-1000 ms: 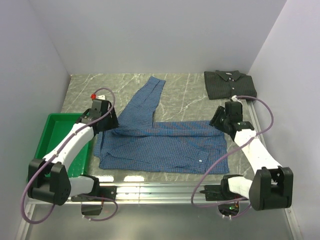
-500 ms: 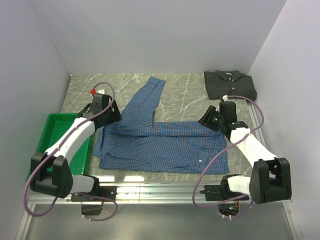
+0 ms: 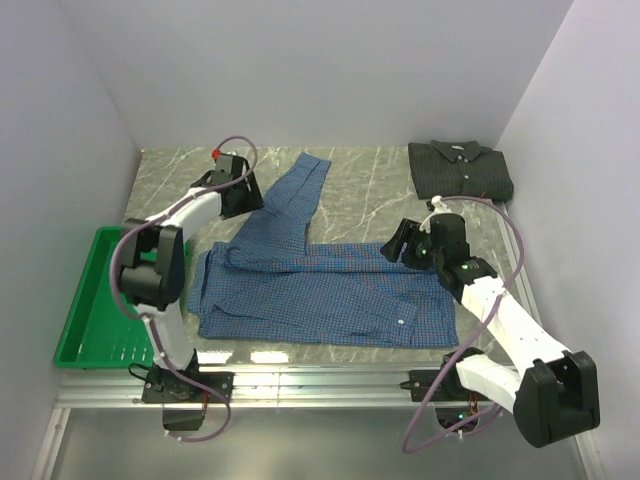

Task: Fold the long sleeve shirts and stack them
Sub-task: Fold the shirt

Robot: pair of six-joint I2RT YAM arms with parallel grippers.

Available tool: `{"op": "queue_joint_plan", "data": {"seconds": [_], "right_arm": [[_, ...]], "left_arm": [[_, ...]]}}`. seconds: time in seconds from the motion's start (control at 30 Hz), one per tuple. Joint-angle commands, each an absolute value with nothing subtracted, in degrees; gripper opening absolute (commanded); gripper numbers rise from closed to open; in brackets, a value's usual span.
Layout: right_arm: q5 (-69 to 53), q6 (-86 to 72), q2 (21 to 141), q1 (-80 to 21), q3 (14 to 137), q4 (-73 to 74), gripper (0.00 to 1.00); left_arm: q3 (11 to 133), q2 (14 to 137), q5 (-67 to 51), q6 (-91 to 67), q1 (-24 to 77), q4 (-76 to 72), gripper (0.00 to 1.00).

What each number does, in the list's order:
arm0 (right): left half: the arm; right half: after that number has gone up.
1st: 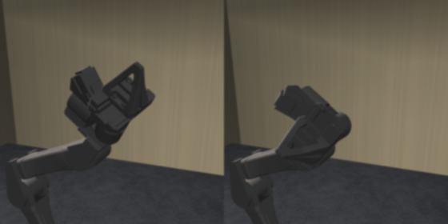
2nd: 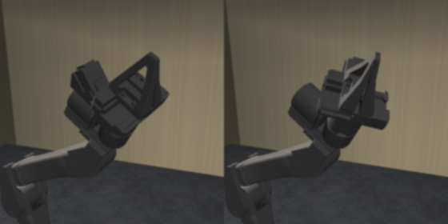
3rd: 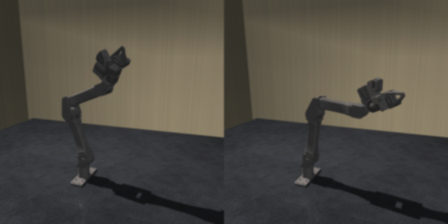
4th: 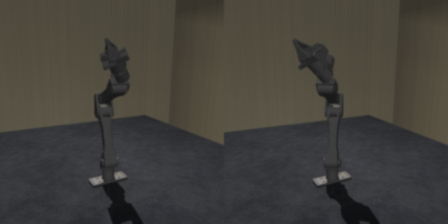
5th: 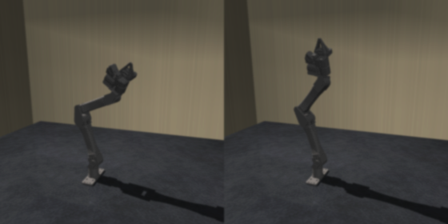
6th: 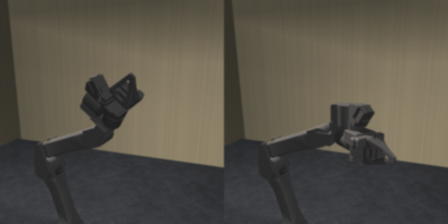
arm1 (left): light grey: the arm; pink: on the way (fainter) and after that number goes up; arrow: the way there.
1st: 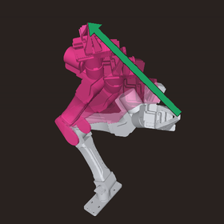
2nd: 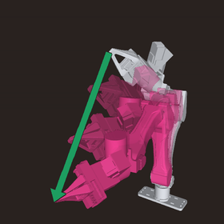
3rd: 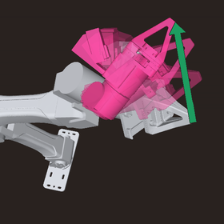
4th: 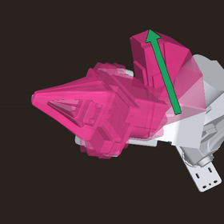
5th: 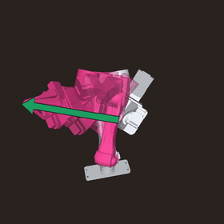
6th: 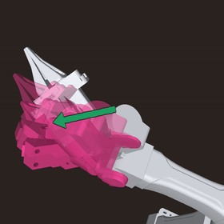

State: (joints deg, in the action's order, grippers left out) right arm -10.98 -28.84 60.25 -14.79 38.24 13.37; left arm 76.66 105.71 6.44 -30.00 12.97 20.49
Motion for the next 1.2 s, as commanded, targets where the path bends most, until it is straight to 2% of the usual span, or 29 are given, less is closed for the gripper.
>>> {"op": "queue_joint_plan", "data": {"seconds": [0.0,0.43,0.67,0.83,0.87,0.9,0.97,1.0,1.07,1.1,1.17], "right_arm": [[-13.1,-28.0,57.2,-16.3,36.8,12.7,0.72],[-13.5,-26.7,49.0,-17.4,34.2,15.0,0.75],[-14.7,-27.3,49.0,-17.5,33.3,13.6,0.74],[-15.6,-28.0,49.8,-17.4,33.2,12.7,0.74],[-15.6,-28.0,49.8,-17.4,33.1,12.7,0.74],[-15.6,-28.0,49.8,-17.4,33.0,12.8,0.74],[-15.3,-27.8,49.9,-17.4,32.9,13.2,0.73],[-14.9,-27.7,50.0,-17.5,32.8,13.4,0.73],[-14.8,-27.6,50.4,-17.4,32.6,13.7,0.73],[-14.8,-27.7,50.3,-17.4,32.5,13.6,0.72],[-14.9,-27.9,50.0,-17.5,32.4,13.5,0.72]], "left_arm": [[81.9,110.1,4.3,-27.4,12.8,15.3,0.73],[95.1,125.5,5.2,-28.2,14.1,14.3,0.7],[97.3,128.8,11.2,-27.7,17.0,17.3,0.63],[99.1,131.4,11.3,-27.9,17.9,20.3,0.58],[99.1,131.7,10.6,-27.9,18.0,20.5,0.56],[99.3,132.3,10.2,-27.9,18.1,20.7,0.47],[99.1,132.5,8.9,-27.5,18.1,20.6,0.38],[98.7,132.4,8.7,-27.3,18.2,20.3,0.27],[98.5,131.9,8.3,-26.5,18.2,20.1,0.14],[98.5,131.1,8.1,-26.0,18.3,20.3,0.01],[98.3,129.5,8.3,-24.6,18.5,20.2,0.0]]}}
